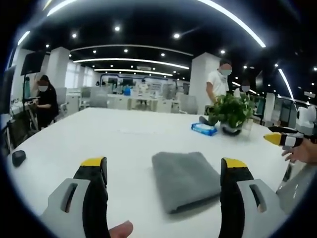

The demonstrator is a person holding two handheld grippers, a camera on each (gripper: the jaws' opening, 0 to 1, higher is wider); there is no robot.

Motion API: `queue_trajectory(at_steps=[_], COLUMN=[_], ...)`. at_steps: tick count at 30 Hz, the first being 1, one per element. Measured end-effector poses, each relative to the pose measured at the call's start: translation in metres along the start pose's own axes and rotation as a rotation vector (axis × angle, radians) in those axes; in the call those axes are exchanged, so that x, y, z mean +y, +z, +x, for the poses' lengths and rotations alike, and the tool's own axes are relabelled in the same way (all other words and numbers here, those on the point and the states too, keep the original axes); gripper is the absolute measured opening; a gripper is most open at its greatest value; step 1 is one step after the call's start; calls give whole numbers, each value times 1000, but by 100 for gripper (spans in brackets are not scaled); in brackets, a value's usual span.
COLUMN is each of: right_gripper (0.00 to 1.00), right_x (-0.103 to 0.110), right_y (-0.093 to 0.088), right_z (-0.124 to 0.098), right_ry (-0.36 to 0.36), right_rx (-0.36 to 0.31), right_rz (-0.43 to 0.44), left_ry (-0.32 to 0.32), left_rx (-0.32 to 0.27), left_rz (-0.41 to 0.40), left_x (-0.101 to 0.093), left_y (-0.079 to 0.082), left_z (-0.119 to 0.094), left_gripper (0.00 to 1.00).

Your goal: Open the folded towel by lifting each exposed corner and separating the folded layers until the towel lies flat within the target outline without major curled edges

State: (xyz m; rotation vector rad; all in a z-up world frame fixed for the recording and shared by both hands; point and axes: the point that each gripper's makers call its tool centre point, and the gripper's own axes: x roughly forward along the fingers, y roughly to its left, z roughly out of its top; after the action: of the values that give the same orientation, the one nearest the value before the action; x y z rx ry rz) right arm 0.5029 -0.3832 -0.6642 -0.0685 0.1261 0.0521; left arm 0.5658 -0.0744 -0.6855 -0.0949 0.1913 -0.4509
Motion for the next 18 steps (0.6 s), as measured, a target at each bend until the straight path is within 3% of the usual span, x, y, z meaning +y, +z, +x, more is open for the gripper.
queue_trajectory(at_steps=[18], right_gripper=[91], right_x=[11], right_y=[-4], right_z=[1], right_ry=[37], right_rx=[22], right_rz=[-18], left_ry=[-9], left_rx=[22], left_rz=[-8], left_x=[0], left_y=[-4], left_z=[0], left_gripper=[92])
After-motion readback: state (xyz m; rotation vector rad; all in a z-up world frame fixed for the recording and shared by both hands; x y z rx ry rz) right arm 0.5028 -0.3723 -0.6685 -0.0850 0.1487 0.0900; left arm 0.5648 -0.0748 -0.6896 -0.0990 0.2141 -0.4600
